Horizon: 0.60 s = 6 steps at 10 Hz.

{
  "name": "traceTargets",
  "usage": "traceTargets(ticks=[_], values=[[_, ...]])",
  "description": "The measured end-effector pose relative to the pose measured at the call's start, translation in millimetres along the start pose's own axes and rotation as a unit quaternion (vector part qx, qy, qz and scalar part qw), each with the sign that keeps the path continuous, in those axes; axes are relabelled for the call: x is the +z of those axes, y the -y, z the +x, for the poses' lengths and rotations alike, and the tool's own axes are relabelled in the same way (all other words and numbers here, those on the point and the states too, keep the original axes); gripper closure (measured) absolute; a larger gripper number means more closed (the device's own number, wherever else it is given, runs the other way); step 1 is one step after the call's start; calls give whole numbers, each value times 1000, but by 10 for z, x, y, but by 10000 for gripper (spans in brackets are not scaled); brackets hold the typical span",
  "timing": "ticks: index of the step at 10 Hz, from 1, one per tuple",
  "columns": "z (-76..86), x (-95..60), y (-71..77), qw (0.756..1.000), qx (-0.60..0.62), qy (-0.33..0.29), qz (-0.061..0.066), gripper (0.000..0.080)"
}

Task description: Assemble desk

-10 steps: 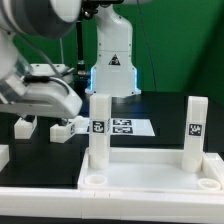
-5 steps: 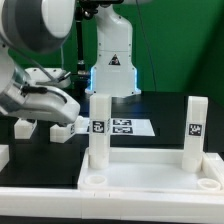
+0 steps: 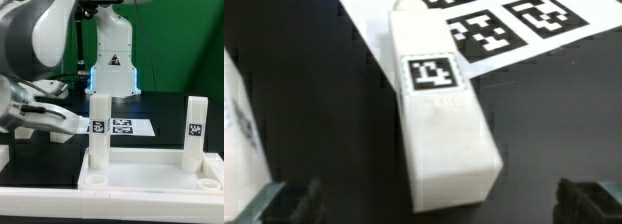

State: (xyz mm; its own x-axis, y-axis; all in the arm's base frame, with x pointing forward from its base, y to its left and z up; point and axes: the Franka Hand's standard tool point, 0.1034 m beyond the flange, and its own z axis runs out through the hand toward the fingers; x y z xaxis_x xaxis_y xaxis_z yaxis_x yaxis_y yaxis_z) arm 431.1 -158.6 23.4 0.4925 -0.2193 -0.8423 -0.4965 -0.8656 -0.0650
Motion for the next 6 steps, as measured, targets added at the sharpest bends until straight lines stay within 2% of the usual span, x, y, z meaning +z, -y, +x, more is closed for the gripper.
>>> traceTargets(ticks=[1, 4, 6], values=[[-14, 54, 55, 1000, 0, 4, -3, 151], [-6, 54, 45, 1000, 1, 3, -3, 151], [8, 115, 51, 1000, 2, -3, -6, 151]])
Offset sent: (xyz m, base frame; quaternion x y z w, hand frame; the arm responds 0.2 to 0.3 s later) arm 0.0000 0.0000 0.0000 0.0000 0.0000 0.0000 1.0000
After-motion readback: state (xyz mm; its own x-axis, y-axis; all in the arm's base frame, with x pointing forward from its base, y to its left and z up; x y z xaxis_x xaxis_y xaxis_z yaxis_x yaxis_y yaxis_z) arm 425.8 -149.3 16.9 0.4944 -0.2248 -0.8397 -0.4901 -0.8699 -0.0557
